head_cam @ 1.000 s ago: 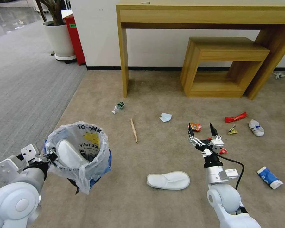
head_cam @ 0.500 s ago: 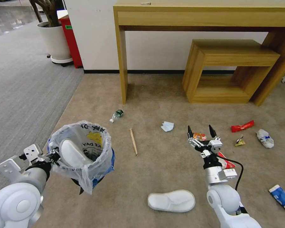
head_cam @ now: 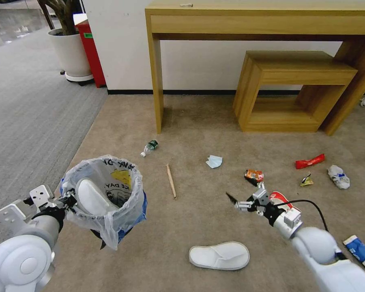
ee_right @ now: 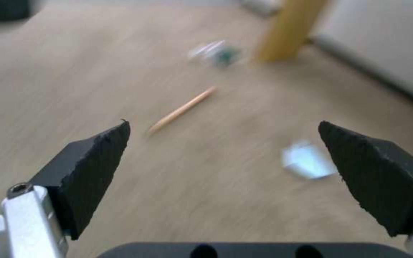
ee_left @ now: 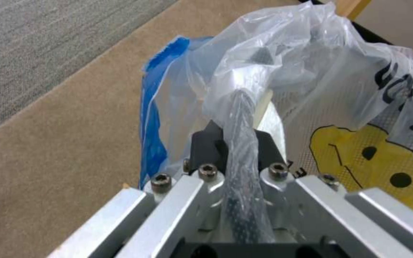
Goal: Pick up the trash bin and place the garbage on the floor into it.
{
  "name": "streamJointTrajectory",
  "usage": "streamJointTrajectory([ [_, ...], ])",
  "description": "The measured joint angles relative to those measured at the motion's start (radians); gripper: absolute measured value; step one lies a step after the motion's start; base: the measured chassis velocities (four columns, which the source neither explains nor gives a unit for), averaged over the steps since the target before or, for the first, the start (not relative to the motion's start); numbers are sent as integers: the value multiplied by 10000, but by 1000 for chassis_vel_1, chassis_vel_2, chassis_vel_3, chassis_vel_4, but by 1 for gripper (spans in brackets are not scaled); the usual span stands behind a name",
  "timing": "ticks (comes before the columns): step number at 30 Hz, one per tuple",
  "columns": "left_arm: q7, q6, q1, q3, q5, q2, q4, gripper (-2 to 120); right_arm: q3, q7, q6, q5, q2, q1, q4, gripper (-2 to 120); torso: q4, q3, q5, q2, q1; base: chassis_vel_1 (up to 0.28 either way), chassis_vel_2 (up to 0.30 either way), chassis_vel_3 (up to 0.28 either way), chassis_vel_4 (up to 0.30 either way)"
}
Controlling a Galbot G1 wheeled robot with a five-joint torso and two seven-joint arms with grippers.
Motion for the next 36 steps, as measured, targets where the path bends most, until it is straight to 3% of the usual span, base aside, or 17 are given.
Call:
streamJointTrajectory([
  [2,-2,0,-8,3,20,-33,9,2,124,-1634,-16,-499,-30,244,-355,100,-1,0,1,0,0,0,0,0,0],
  [3,-2,0,-8,3,20,-33,9,2,124,-1634,-16,-499,-30,244,-355,100,-1,0,1,0,0,0,0,0,0],
  [4,-2,1,-12,8,34,-64,29,2,220,-2884,-15,-1092,26,476,-658,100,-1,0,0,0,0,0,0,0,0],
  [7,-7,0,-27,11,70,-132,58,2,265,-4085,128,-2410,273,882,-1229,100,0,0,2,1,0,0,0,0,0],
  [19,-20,-15,-34,-15,171,-280,71,2,-263,-5459,-29,-4360,361,2116,-2305,100,0,1,-2,2,0,0,0,0,0],
  [36,-28,-75,-65,-35,185,-393,164,2,-1115,-5840,-476,-4502,396,2618,-3050,100,0,1,-2,2,0,0,0,0,0],
])
